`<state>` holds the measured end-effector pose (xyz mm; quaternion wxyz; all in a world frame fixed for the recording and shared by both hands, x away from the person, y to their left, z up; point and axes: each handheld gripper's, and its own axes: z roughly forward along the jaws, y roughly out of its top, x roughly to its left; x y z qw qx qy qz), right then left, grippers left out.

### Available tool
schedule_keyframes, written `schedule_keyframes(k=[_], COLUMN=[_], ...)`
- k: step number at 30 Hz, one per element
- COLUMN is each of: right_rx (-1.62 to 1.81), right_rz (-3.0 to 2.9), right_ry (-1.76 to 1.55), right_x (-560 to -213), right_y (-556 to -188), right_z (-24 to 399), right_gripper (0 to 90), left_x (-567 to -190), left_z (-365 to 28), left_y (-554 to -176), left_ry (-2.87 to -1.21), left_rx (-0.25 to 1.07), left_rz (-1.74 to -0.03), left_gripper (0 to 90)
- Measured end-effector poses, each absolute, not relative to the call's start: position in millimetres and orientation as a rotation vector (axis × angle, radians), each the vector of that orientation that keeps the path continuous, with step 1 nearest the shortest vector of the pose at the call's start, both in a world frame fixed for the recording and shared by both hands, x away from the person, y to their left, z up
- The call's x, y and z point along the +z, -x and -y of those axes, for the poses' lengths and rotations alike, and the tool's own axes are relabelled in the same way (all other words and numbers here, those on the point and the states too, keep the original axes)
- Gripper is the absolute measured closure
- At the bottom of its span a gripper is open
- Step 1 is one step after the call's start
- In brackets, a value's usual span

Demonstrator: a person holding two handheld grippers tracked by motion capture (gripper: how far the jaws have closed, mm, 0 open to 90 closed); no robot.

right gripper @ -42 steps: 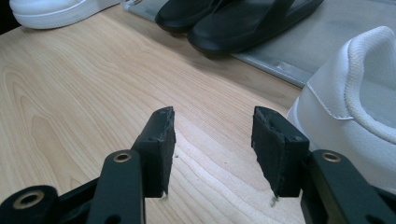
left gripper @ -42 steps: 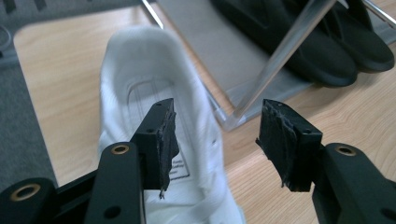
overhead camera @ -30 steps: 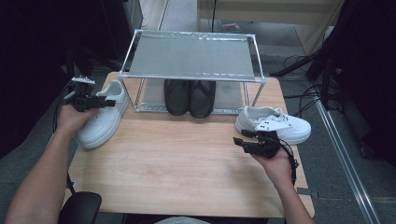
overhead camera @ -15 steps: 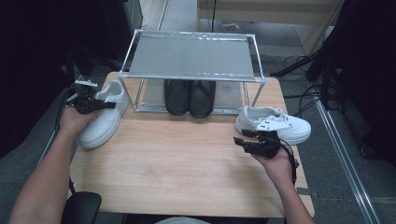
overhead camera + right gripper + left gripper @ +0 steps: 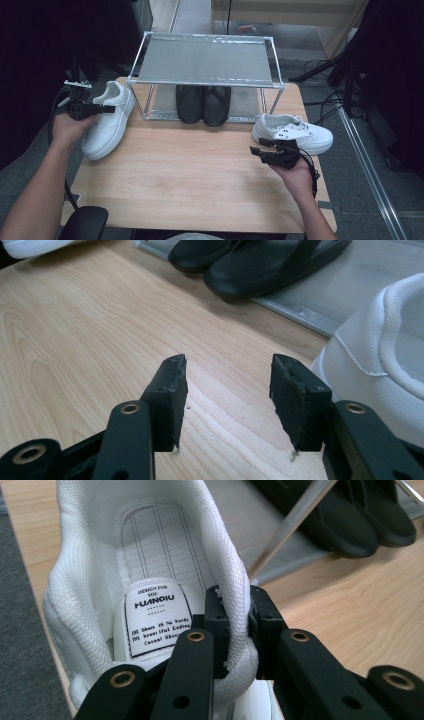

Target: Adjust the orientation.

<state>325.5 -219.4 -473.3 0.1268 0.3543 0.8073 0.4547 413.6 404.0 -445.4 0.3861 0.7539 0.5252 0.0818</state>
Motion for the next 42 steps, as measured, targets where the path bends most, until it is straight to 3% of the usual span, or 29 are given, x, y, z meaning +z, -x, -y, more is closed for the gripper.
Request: schedule_keyframes(k=[24,33,42], right_rx=[1.348,1.375,1.391], right_rz=[-2.42,-2.422,-2.404], right_ry=[-0.954,-0.938,-0.956], right_x=[-471.7,-468.8,-468.0], right_y=[-344.0,-344.3,-342.6], right_z=[193.8,190.7,196.5], right_gripper=[50.0,50.0,50.0], left_x=[-415.5,-410.8,-409.3], left_z=[-368.8,-335.4,-287.9], left_y=[-313.9,-300.3,-313.1], left_ry=[-1.945,-1.961,-2.03], left_rx=[0.229,0.185,0.111], left_rz=[-1.261,-1.19,-1.076], left_gripper=[81.8,81.9,81.9])
